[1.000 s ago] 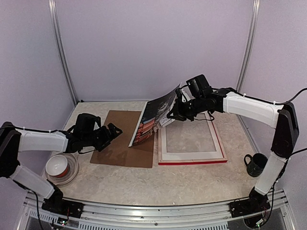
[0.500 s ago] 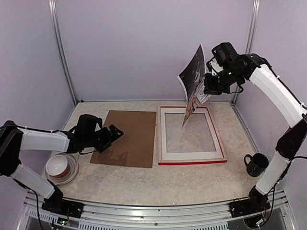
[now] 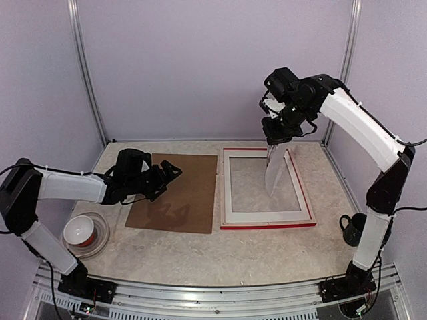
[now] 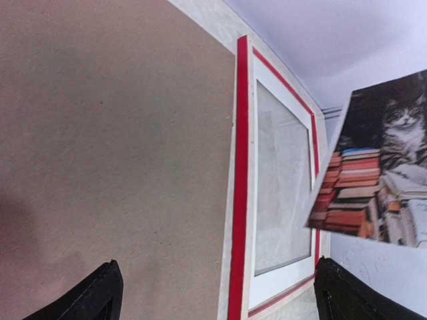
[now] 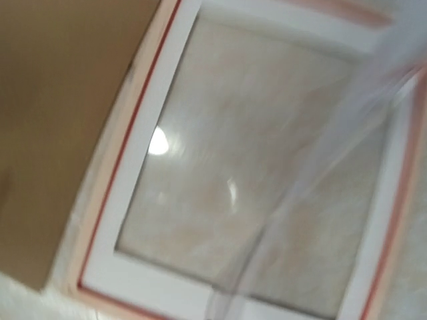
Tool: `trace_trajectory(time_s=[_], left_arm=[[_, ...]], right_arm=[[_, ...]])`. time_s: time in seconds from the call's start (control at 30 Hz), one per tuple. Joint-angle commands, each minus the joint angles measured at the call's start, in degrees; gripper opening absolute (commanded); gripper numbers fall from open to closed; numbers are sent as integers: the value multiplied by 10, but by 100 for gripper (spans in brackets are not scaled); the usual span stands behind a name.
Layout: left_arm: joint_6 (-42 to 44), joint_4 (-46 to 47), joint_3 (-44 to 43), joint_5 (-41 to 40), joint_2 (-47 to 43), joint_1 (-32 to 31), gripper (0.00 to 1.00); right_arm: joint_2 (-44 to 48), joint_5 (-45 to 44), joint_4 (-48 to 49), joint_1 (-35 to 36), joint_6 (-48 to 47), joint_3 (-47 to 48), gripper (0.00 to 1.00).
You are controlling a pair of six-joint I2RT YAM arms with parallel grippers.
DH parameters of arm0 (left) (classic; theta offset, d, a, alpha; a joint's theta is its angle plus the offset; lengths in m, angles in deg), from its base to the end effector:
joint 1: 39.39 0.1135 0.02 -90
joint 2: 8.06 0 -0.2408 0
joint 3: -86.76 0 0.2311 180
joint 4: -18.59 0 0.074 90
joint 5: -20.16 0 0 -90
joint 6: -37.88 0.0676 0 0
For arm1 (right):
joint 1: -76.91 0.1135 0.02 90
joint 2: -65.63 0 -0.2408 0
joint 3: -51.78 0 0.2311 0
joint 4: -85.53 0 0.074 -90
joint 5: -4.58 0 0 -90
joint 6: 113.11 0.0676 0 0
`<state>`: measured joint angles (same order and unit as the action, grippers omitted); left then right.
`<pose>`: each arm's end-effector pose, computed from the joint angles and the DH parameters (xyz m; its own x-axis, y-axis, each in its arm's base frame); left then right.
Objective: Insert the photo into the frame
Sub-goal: Turn over the photo.
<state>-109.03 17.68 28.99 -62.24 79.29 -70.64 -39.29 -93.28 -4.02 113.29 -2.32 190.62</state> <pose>0.2786 -0.1795 0.1684 -0.7493 -0.5167 -0.4142 -0.0295 0.6509 -0.7586 0.2900 0.2021 0.3588 -0.8078 -0.1584 -0.5678 -0.2553 0.9622 0.0949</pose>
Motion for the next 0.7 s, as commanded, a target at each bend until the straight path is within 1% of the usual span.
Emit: trace_trajectory(time_s=[0.0, 0.07, 0.17, 0.33, 0.5, 0.67], left_arm=[[-24, 42, -44, 13, 49, -14, 99], [-33, 55, -53, 20, 68, -18, 99], [-38, 64, -73, 26, 96, -23, 99], [-43, 65, -108, 31, 133, -22, 99], [-46, 65, -131, 28, 149, -15, 99], [-51, 72, -135, 30, 165, -10, 99]], right_arm=[[-44, -18, 0, 66, -21, -56, 0], [-69, -18, 5, 89, -25, -66, 0], [-109, -22, 2, 113, -30, -46, 0], [-155, -10, 7, 136, -37, -7, 3], [-183, 3, 10, 146, -46, 35, 5], [-186, 26, 43, 165, -48, 8, 8]])
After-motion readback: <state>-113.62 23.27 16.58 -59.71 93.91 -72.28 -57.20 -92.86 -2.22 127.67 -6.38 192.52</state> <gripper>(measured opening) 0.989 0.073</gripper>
